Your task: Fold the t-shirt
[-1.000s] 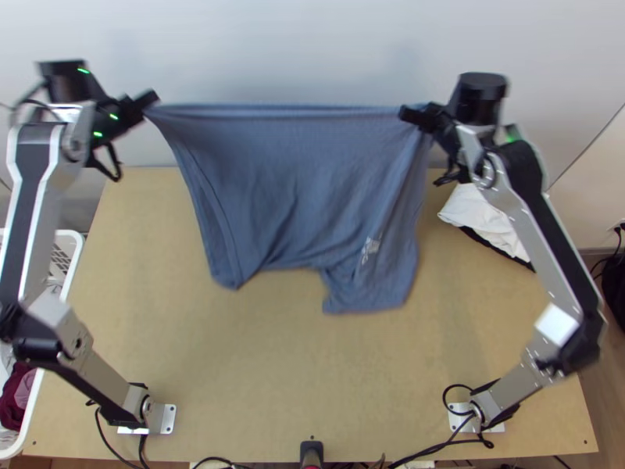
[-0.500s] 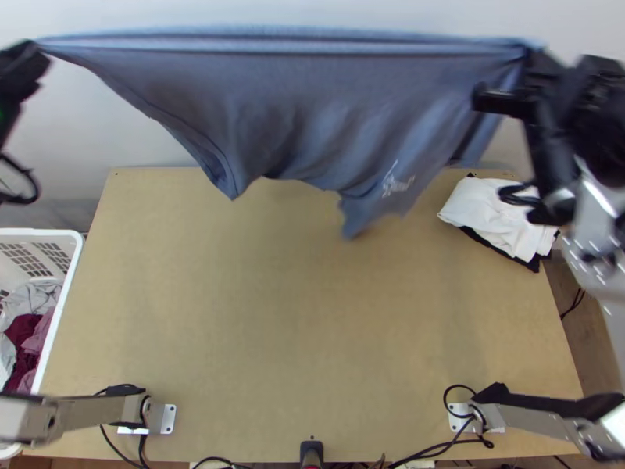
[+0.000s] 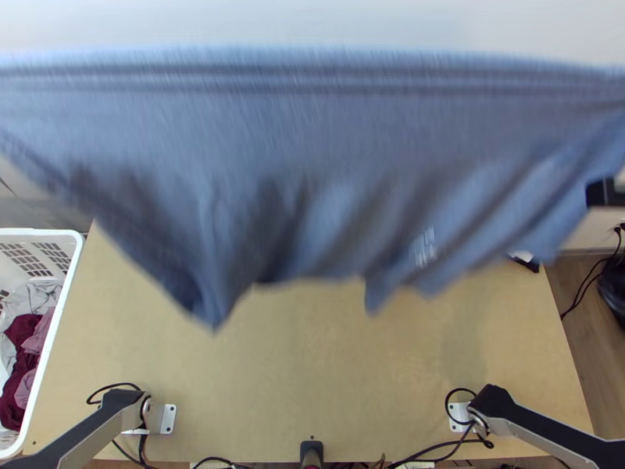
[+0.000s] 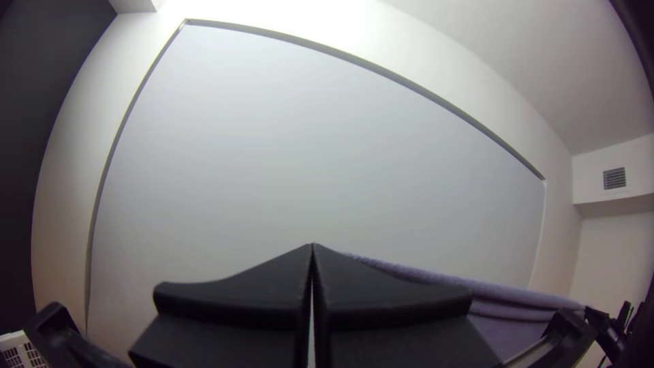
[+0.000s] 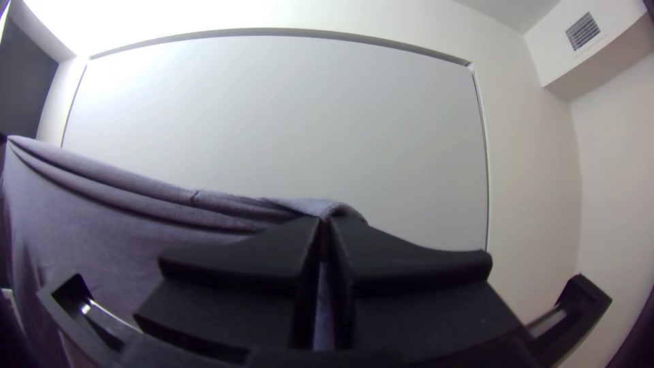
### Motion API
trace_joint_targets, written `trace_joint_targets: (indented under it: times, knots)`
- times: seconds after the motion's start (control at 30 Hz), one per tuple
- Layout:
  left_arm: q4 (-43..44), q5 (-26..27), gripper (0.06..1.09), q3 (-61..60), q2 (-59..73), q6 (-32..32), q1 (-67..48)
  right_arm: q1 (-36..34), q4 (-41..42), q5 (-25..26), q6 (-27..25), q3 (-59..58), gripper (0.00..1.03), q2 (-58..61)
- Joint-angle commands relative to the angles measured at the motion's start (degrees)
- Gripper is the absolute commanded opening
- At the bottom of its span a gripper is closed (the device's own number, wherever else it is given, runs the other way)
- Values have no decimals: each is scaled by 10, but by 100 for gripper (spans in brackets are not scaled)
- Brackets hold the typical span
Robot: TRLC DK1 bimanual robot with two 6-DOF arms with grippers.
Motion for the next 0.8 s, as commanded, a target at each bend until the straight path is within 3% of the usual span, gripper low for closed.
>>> trace_joint_targets:
  times: [0.0,0.2,0.33,0.57,0.77]
  knots:
    - [-123,64,9,-34,-59,-15,-1,34,-205,35,76,-14,3,-64]
    - [-202,171,9,-201,-101,-39,-4,45,-354,33,215,-93,3,-89]
    - [-178,215,9,-371,-123,-41,-16,43,-358,-4,261,-224,3,-129]
    - [-31,201,9,-580,-85,-56,-91,26,-297,-66,307,-381,3,-126]
    - [78,171,10,-612,39,-75,-149,-87,-167,-183,347,-464,3,-39]
